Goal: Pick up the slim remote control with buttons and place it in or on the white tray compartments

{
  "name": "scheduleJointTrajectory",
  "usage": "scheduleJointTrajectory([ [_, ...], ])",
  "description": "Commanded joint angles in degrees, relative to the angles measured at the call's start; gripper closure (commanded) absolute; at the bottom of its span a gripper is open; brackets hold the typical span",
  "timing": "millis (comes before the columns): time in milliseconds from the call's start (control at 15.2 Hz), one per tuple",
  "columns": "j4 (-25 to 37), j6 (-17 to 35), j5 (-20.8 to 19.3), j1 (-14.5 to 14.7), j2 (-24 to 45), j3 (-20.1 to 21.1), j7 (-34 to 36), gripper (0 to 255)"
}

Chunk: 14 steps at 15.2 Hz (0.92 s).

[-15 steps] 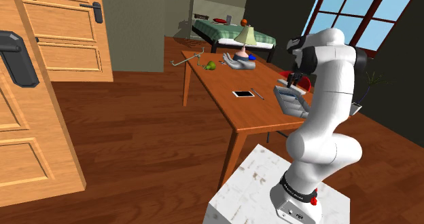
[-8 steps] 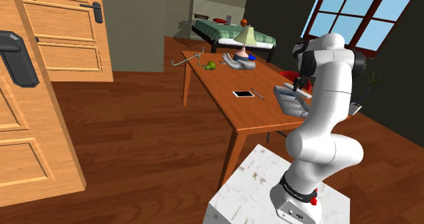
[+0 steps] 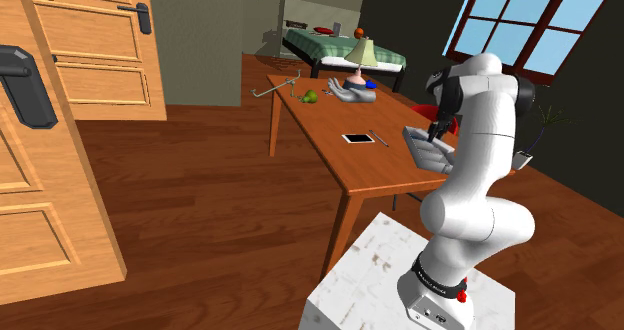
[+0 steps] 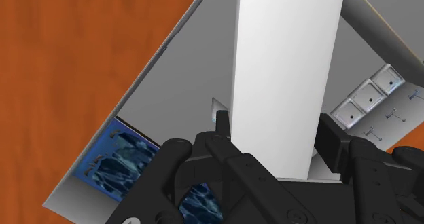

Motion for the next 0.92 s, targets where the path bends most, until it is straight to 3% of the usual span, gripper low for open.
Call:
scheduleJointTrajectory([
  [0, -1.1, 1.4, 0.2, 0.06, 0.29, 0.11, -0.18, 255],
  [528, -1.25, 1.61, 0.24, 0.06, 0.36, 0.13, -0.21, 255],
  [594, -1.28, 1.65, 0.25, 0.06, 0.37, 0.13, -0.22, 0],
  [858, -1.29, 1.66, 0.24, 0.11, 0.37, 0.15, -0.16, 0],
])
